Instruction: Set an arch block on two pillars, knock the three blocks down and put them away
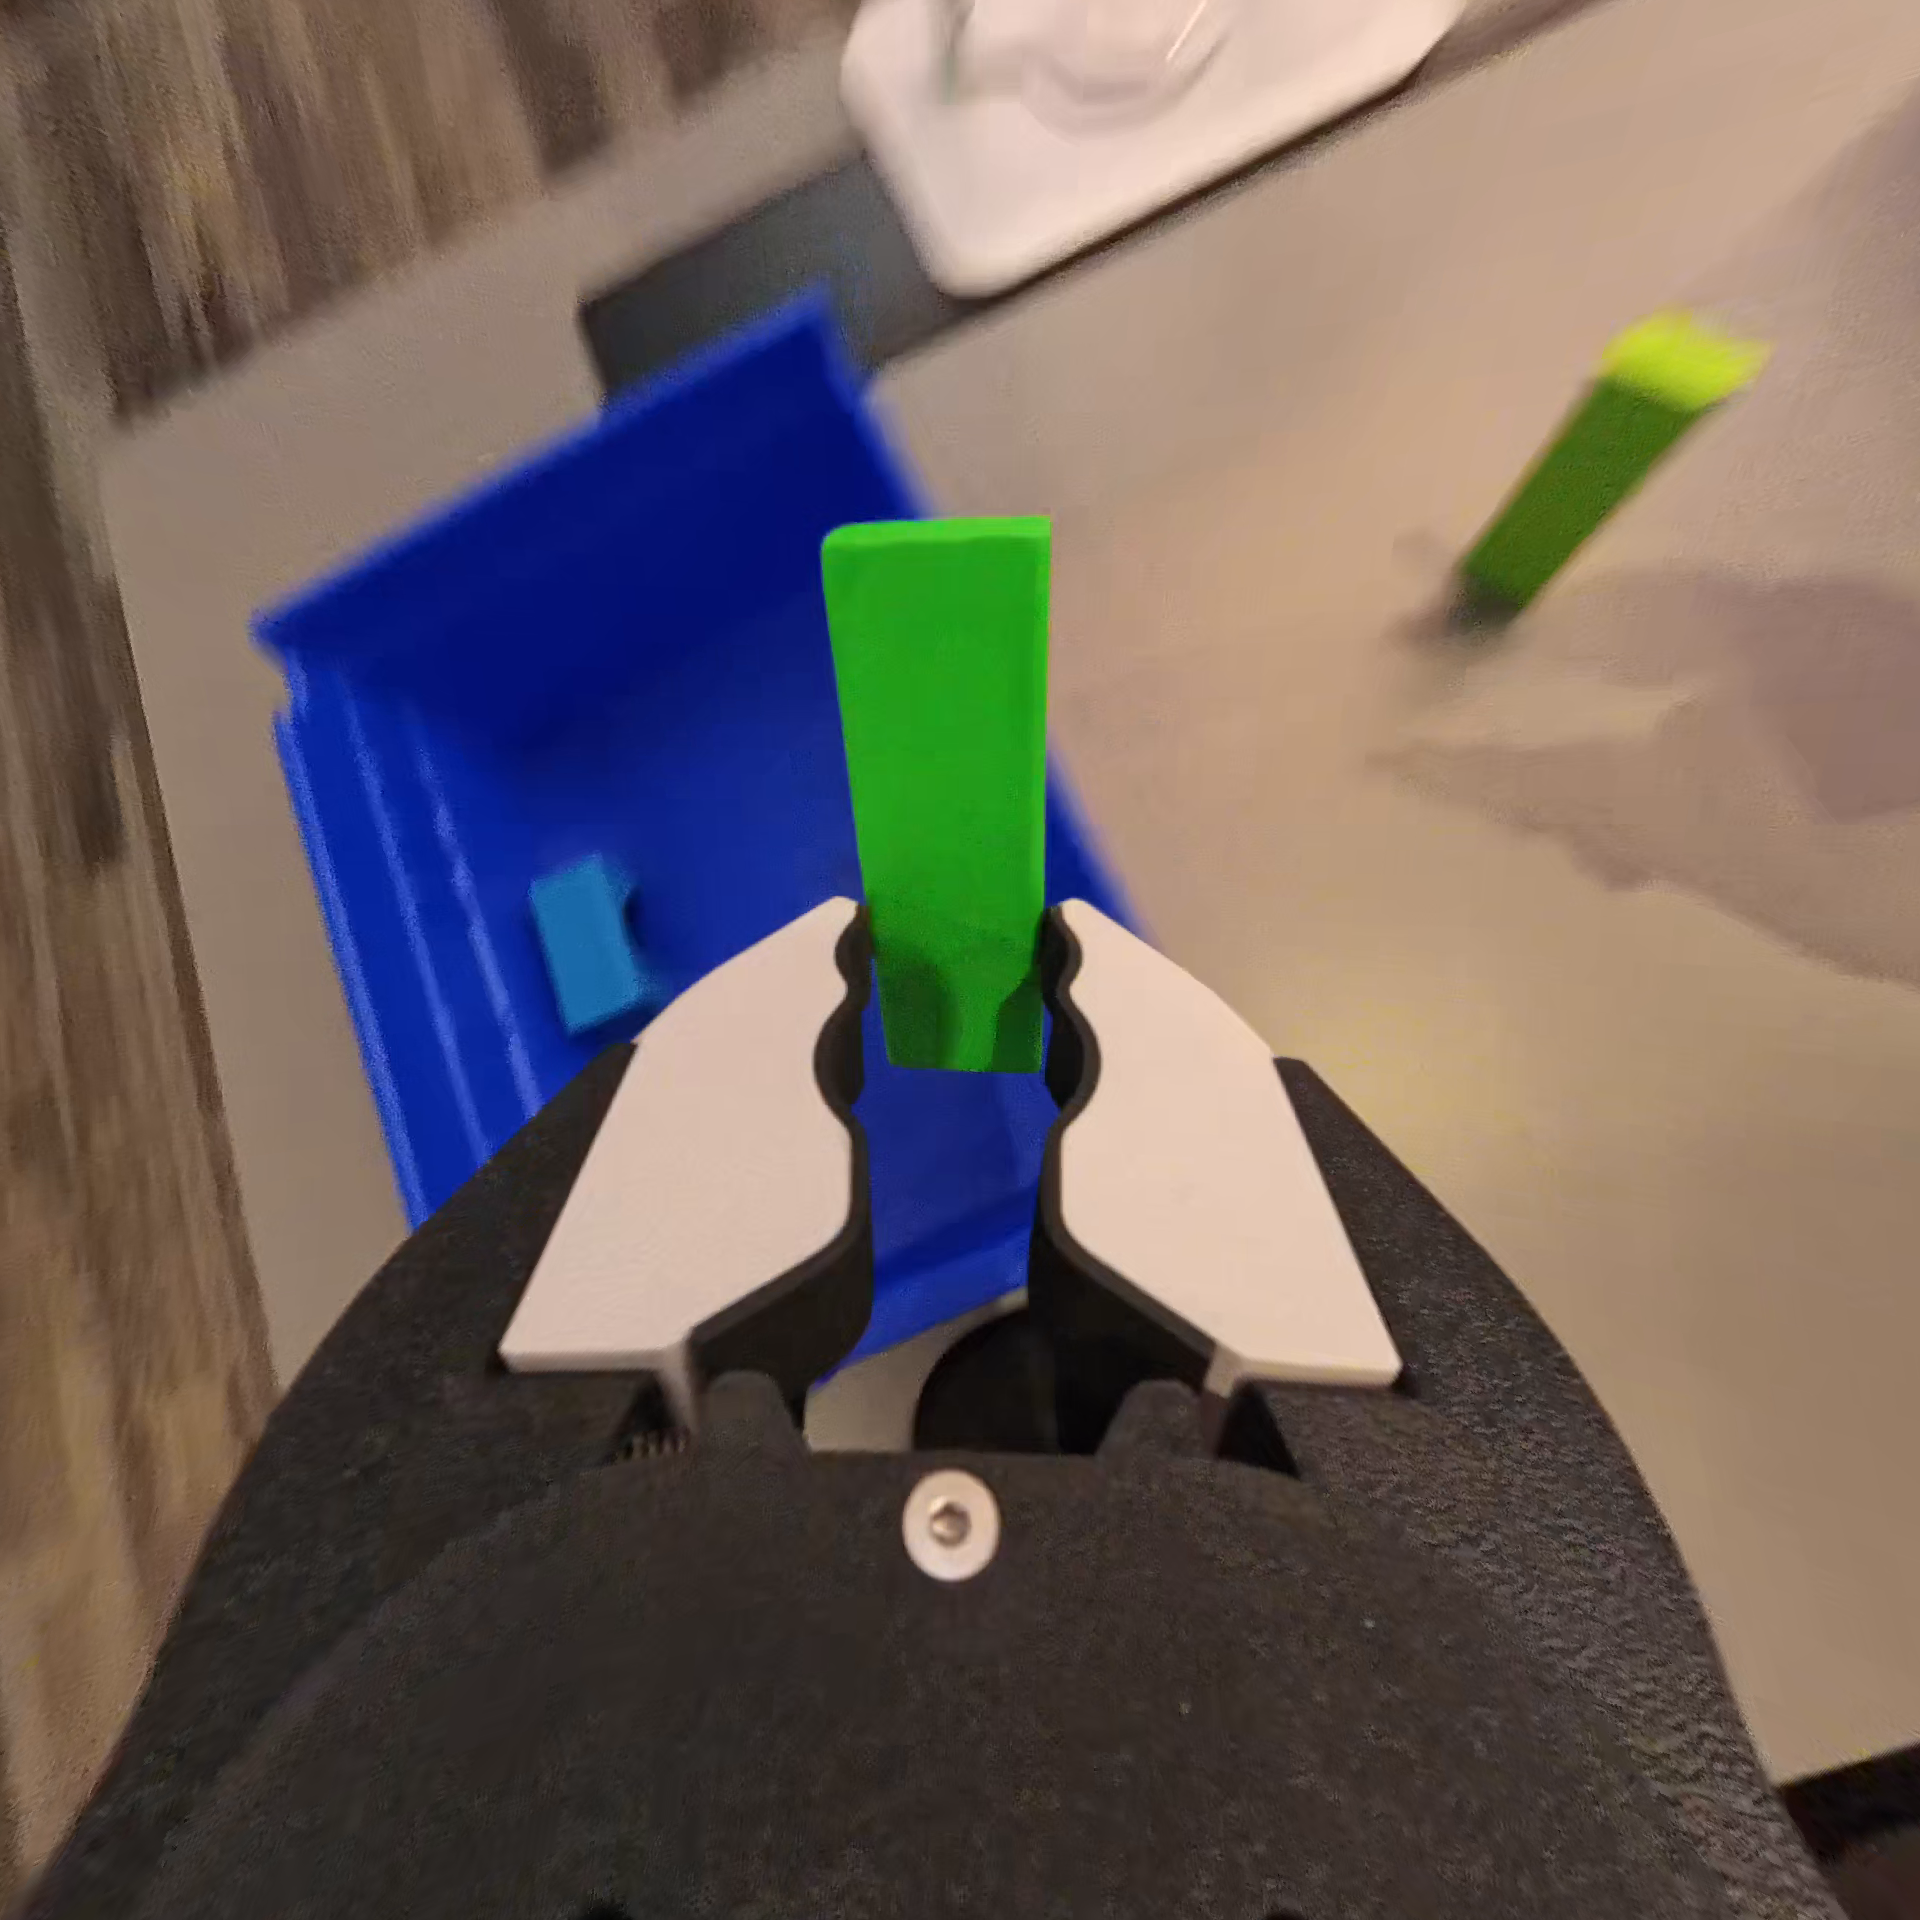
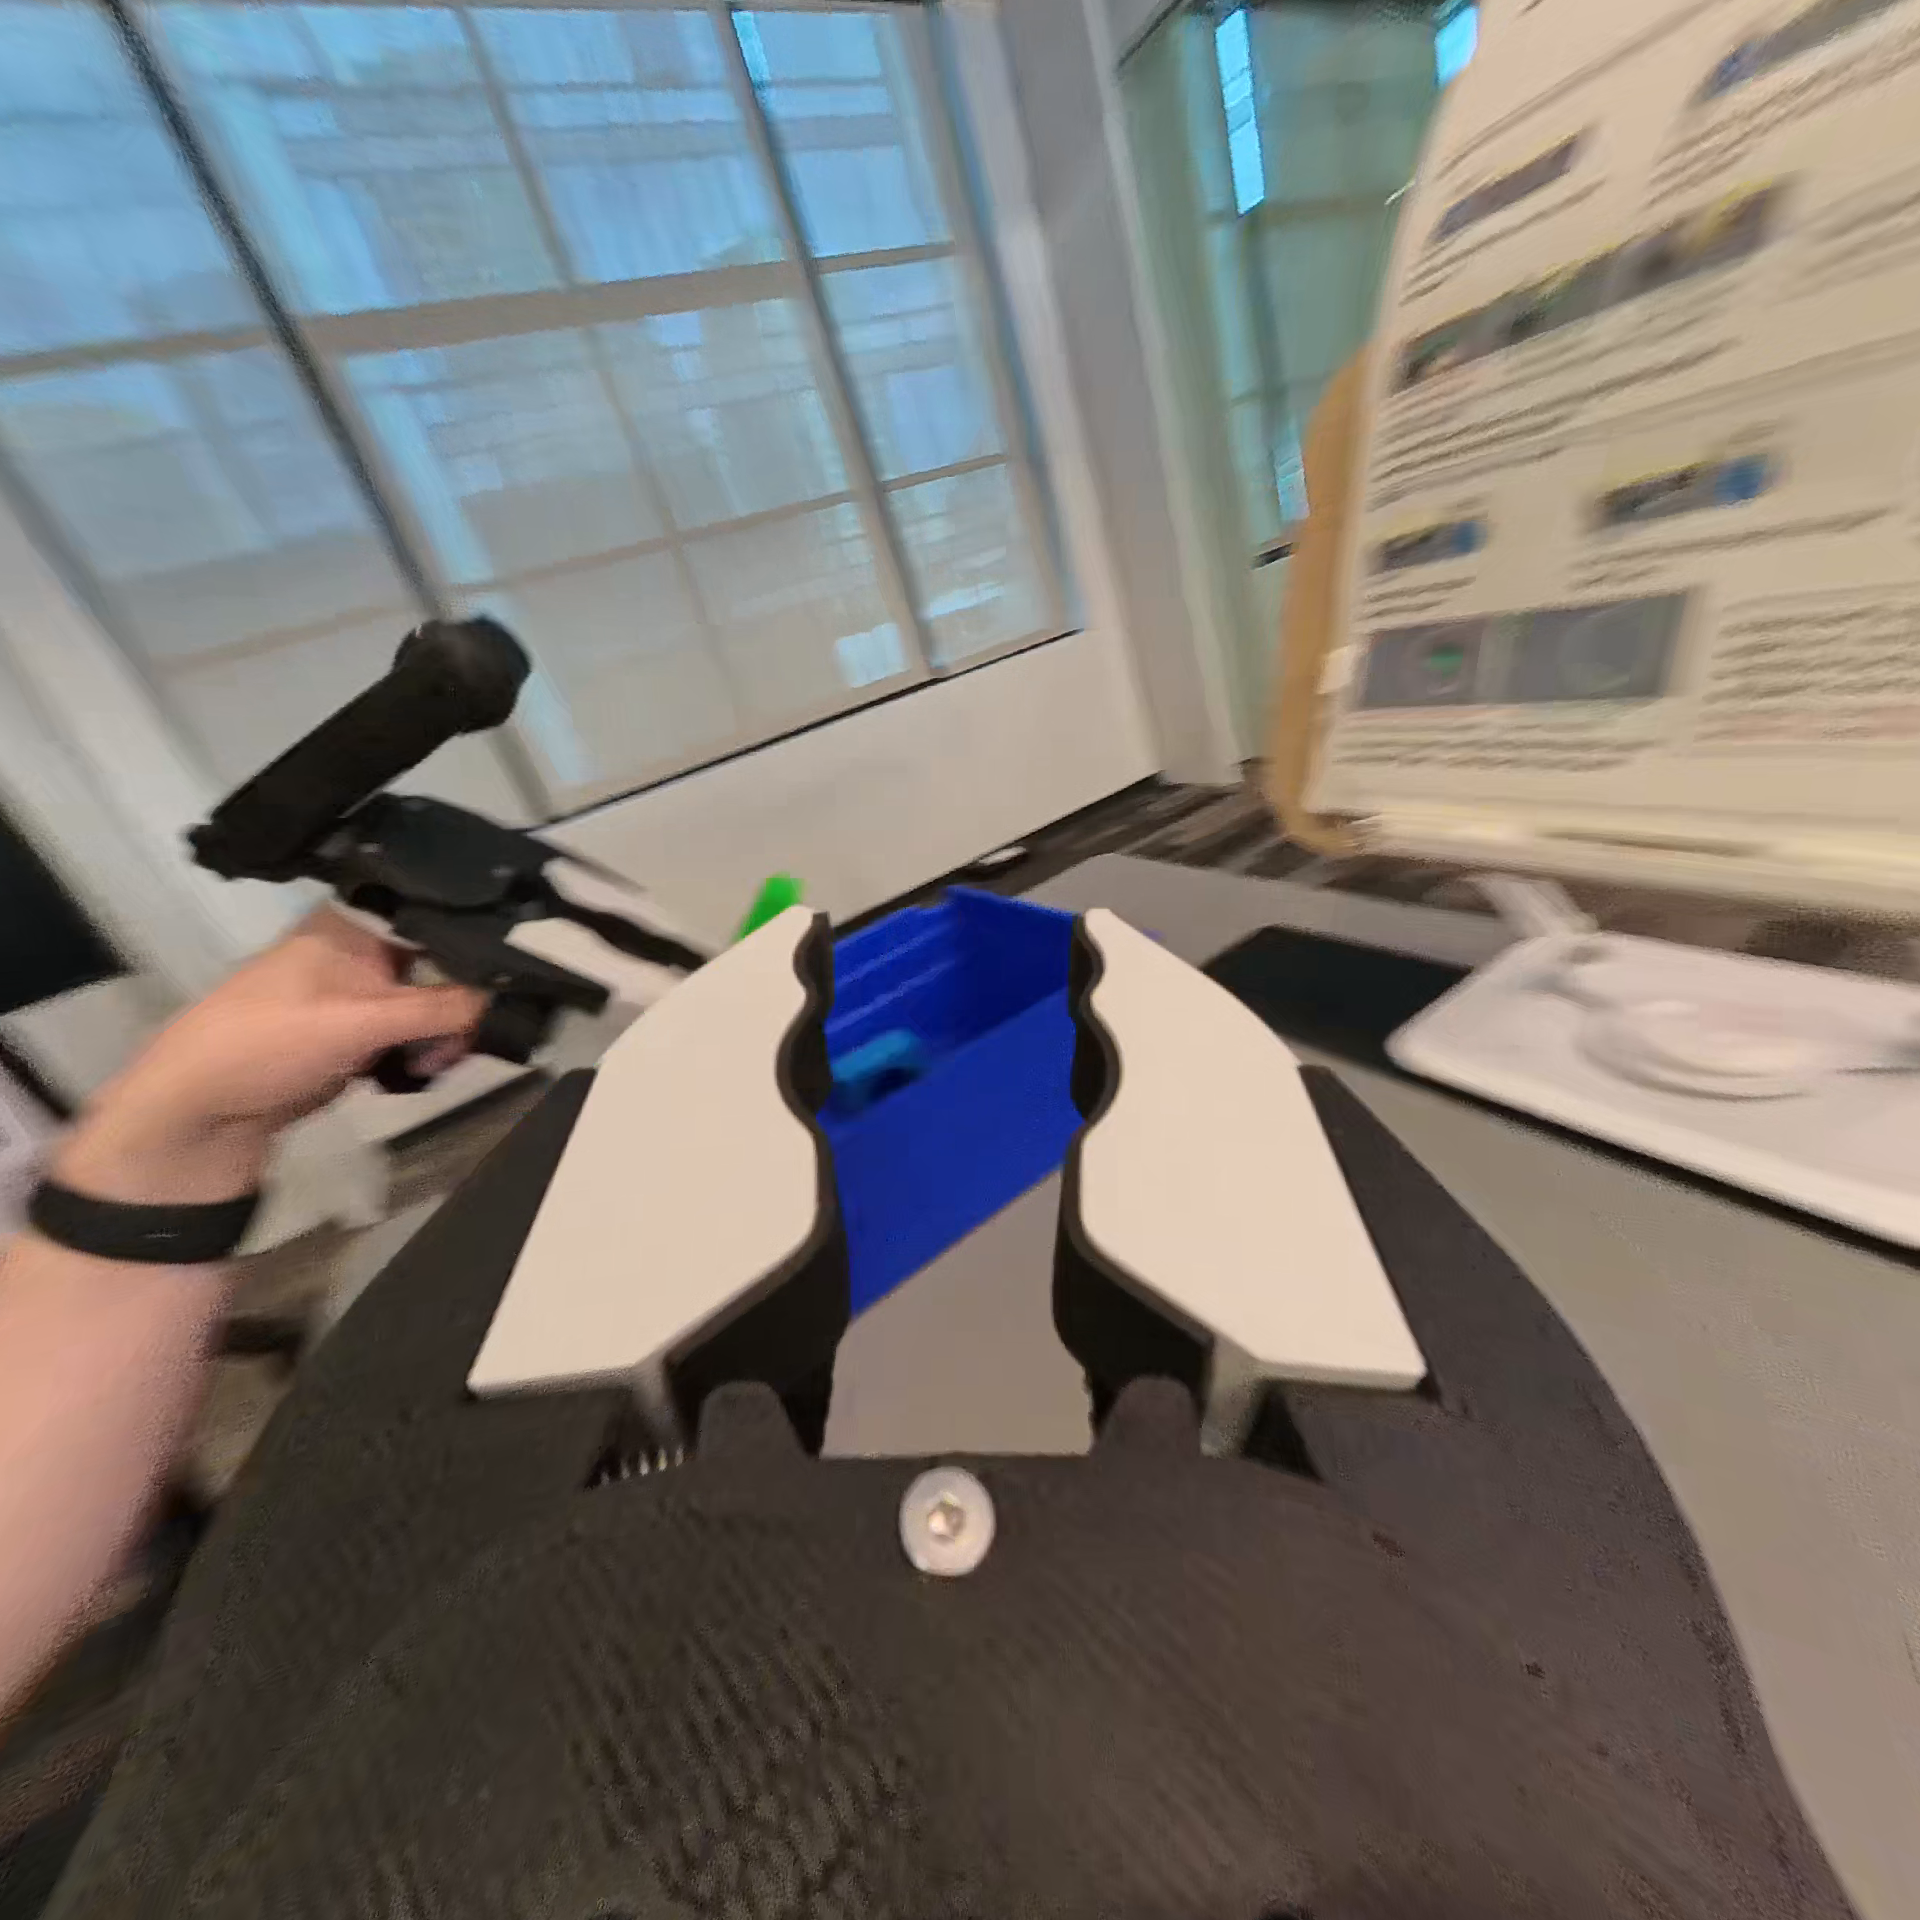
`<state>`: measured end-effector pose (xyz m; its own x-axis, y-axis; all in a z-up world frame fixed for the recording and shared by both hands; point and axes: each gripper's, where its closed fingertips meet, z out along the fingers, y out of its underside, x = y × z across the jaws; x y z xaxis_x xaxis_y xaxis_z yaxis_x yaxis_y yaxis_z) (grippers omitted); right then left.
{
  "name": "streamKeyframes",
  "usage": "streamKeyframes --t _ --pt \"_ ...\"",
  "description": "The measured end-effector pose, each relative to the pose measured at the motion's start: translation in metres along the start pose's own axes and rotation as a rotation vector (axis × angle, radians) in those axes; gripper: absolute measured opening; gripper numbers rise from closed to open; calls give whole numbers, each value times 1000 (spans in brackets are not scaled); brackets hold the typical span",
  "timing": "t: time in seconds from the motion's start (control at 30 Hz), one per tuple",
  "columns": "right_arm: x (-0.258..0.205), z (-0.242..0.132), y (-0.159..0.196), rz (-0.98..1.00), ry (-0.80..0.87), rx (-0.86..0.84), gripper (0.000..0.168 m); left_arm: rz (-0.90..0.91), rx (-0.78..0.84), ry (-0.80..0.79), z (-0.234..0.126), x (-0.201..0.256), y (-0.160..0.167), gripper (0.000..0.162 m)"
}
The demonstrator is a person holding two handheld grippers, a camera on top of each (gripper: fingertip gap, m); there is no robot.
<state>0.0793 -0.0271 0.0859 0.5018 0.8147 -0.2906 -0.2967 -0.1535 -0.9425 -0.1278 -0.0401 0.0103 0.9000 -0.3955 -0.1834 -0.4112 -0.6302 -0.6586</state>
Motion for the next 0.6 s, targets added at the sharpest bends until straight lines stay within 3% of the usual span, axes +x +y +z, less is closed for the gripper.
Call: streamKeyframes --t 0.17,0.4,0.47,0.5,0.53,0.6 --pt "-57 19 27 279 -281 -105 44 167 192 71 -21 80 -40 31" --pt "-53 26 55 245 -212 -216 43 268 218 116 -13 129 -48 31" --pt "-53 24 56 221 -221 -228 18 289 222 110 -10 133 -48 31" --pt "-51 24 57 201 -218 -241 18 301 234 97 -9 133 -49 31" --pt "-47 22 57 180 -206 -257 18 309 248 87 -10 132 -50 33" --pt "-33 16 48 100 -153 -269 18 304 254 47 -12 123 -50 57"
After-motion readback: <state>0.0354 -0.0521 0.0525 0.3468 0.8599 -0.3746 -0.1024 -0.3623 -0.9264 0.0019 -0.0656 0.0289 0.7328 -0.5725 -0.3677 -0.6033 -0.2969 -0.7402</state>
